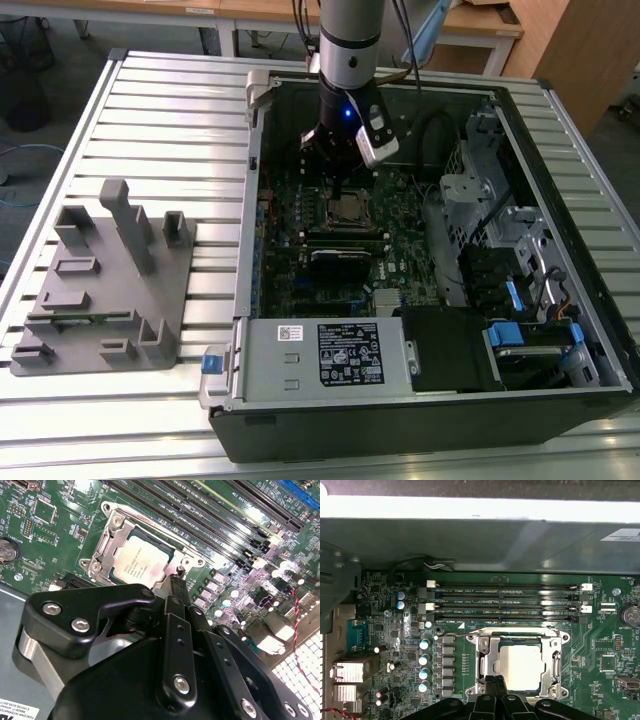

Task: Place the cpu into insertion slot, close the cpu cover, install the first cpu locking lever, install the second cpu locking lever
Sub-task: 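Install the first cpu locking lever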

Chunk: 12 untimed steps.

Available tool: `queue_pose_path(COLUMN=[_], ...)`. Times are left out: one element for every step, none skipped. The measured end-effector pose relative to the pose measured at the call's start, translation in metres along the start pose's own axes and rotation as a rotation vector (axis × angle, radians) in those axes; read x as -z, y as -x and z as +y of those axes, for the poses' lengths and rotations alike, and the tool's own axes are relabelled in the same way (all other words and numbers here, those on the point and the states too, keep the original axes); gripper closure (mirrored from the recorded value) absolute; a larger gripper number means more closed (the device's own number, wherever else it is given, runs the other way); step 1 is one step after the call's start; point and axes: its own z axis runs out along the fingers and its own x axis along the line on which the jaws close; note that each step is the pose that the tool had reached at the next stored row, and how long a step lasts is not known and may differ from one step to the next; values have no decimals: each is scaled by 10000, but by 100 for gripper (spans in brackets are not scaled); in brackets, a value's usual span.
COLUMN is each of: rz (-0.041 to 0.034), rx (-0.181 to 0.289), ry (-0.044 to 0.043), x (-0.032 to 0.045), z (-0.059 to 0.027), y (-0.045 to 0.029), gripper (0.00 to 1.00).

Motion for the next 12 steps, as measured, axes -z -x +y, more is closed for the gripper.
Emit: queue_pose_path(rz=[0, 0, 0, 1, 1, 0, -1, -2, -1, 0, 0, 0], rx=[0, 0, 0, 0, 0, 0, 0, 0, 0, -1, 0, 0], ry=[0, 1, 0, -2, -1, 0, 2, 3, 3, 0, 0, 0], x=[0, 1, 3, 7, 11, 13, 13, 13, 13, 20, 25, 25], z=[0, 0, 0, 0, 0, 0, 0, 1, 0, 0, 0, 0], y=[0, 0, 0, 0, 0, 1, 1, 1, 1, 1, 1, 1], gripper=[89, 89, 89, 89, 89, 89, 89, 89, 89, 89, 89, 89])
